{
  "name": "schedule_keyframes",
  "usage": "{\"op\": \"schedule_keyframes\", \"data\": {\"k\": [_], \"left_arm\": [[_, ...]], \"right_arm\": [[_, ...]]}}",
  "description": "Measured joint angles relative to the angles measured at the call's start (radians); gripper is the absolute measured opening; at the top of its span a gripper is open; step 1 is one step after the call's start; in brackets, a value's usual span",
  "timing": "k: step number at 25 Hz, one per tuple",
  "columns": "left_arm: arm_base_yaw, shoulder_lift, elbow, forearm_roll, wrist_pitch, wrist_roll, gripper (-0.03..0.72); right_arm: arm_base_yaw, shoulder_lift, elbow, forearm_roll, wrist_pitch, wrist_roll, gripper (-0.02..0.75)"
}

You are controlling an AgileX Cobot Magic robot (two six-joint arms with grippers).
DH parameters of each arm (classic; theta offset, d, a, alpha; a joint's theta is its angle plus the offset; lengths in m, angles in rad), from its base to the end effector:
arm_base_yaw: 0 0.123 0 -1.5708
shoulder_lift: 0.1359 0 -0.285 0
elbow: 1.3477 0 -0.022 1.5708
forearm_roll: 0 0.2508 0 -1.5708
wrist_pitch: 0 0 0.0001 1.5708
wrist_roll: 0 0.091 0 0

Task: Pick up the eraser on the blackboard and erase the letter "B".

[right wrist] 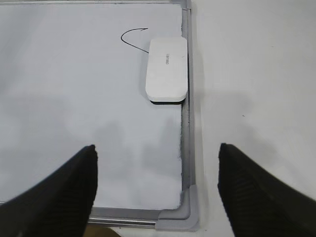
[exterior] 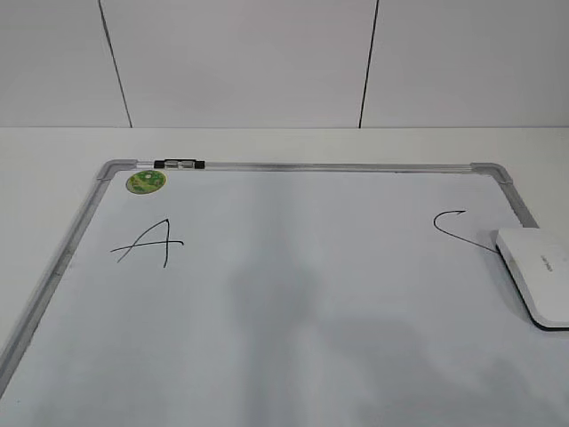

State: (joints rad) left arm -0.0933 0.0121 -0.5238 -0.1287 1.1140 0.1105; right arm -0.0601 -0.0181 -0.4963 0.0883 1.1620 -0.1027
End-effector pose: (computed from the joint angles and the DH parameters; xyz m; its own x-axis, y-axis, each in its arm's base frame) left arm -0.0093 -0.0097 0.2802 -0.4766 0.0979 -0.8736 0.2183 0.9758 -0.0097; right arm -0.0114 0.0081 0.2684 -0.5276 -0.0356 -0.8488 -0.0443 0.9989 -0.0144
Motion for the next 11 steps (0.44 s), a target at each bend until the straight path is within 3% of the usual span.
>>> {"op": "schedule_keyframes", "data": {"k": [11], "left_arm": [[0.0,0.0,0.0,0.001,-0.002,0.0,0.244]], "right_arm": [[0.0,0.0,0.0,-0.009,-0.002,0.0,0.585]]}}
